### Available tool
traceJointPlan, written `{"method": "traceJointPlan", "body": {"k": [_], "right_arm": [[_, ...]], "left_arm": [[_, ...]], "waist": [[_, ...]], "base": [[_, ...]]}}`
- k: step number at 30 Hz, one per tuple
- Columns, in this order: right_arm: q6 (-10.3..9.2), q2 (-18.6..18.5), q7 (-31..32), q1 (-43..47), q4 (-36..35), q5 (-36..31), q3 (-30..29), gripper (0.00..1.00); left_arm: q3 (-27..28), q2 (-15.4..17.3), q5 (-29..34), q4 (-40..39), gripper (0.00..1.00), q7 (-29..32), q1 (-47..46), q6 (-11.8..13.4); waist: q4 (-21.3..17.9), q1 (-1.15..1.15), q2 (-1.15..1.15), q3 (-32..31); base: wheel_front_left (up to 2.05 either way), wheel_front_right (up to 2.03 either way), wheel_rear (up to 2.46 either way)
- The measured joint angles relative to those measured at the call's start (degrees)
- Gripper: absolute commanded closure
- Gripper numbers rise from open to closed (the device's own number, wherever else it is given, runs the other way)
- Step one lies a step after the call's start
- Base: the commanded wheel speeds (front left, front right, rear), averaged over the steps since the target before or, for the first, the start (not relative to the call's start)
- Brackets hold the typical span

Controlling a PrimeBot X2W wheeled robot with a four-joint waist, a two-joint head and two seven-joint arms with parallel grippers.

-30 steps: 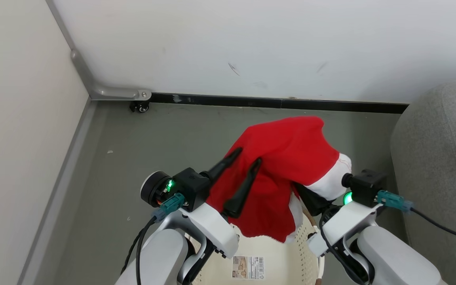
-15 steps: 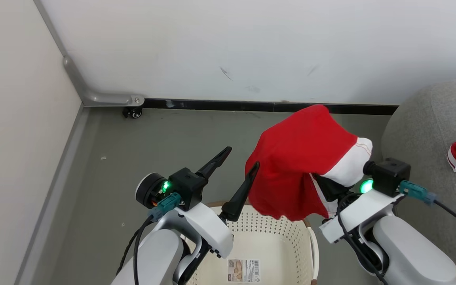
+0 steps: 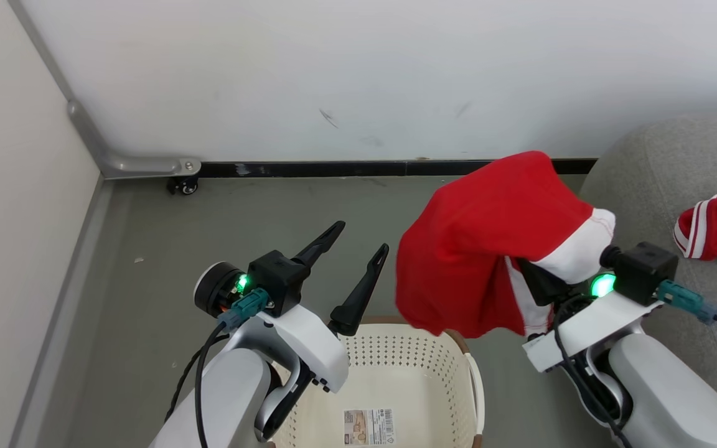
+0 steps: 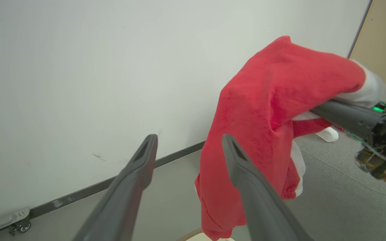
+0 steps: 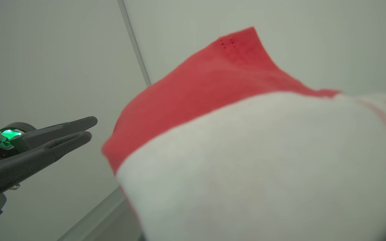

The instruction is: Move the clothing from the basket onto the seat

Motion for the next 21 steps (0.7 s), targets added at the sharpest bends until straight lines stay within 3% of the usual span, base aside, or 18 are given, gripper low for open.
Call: {"method": "traceJointPlan", "body": {"k": [21], "right_arm": [[0.00,-2.5,0.0,3.0,-6.1,-3.5,-11.0,1.00]], "left_arm": [[0.4,0.9,-0.6,0.7,0.00,0.9,0.0,0.0]], "waist": [[-5.9,0.00,0.00,-0.2]], "base": [[0.00,0.00,0.00]]}}
